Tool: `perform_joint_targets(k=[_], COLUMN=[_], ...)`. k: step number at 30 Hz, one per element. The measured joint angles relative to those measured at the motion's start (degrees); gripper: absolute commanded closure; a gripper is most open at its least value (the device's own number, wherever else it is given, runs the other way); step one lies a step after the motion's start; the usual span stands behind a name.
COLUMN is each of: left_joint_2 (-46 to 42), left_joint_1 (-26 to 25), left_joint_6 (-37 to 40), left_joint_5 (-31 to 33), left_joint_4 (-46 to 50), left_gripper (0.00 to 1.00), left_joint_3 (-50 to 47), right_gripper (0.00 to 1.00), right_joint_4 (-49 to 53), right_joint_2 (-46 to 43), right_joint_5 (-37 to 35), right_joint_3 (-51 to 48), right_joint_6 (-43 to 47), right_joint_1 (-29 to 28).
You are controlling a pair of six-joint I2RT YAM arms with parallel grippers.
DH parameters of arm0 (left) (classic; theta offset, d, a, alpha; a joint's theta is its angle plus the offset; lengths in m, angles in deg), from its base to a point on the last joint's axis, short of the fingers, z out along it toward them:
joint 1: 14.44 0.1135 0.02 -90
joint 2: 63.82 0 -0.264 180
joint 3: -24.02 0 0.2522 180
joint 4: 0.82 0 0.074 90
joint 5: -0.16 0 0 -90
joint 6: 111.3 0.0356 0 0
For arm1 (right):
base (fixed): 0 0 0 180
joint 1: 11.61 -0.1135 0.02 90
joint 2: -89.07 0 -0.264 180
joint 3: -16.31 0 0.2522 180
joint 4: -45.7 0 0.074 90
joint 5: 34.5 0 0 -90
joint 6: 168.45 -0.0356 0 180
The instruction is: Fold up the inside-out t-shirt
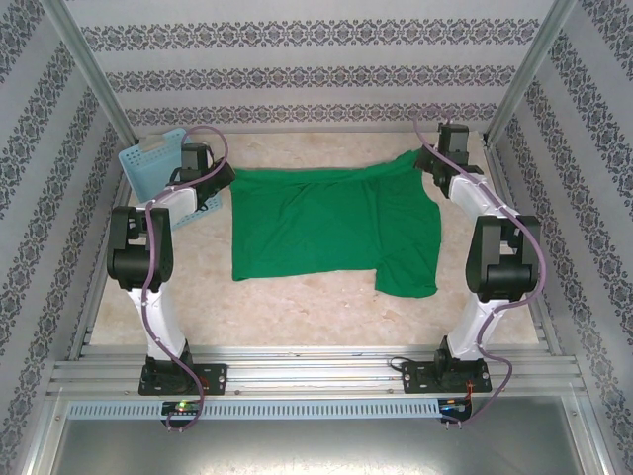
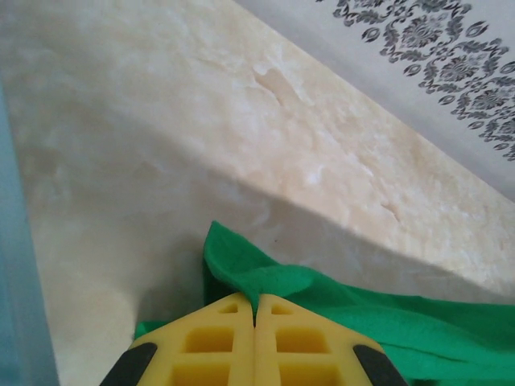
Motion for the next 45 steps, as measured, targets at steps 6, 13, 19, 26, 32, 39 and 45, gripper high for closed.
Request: perform_joint_targets(k=[6, 13, 19, 26, 32, 39, 45], left_joint_2=[-1.29, -4.83, -8.09, -9.88, -11.65, -5.90, 7.04], left_joint_1=[0.04, 0.33, 0.33, 0.31, -2.60, -8.81, -9.84], left_joint_6=[-0.20, -1.44, -2.56, -4.74, -2.86, -2.12, -3.34], left_joint_5=[-0.55, -2.16, -2.14, -0.37, 3.56, 3.08, 1.53], left_joint_4=[-2.51, -5.53, -9.29, -11.39, -5.66, -5.16, -4.22], left_gripper=[1.00, 0.98, 0.85, 0.59, 0.54, 0.54, 0.55], left_joint_3=[-3.08, -9.66, -15.45, -19.74, -12.81, 0.13, 4.42], right_gripper=[1.00, 1.00, 0.90, 0.47, 0.46, 0.46, 0.46], right_joint_4=[-1.66, -2.60, -3.08, -1.84, 2.80, 3.93, 7.43], right_joint_2=[-1.90, -3.82, -6.47, -9.81, -10.91, 2.32, 19.17], right_joint_5=[0.92, 2.40, 4.48, 4.96, 4.50, 7.43, 13.11], right_joint_3=[-5.55, -11.93, -18.49, -24.39, -17.14, 4.48, 18.10], right_joint_6=[-3.54, -8.39, -13.53, -17.03, -15.85, -15.54, -17.64], right_joint_1=[1.86, 3.37, 3.72, 3.72, 3.04, 0.15, -0.85])
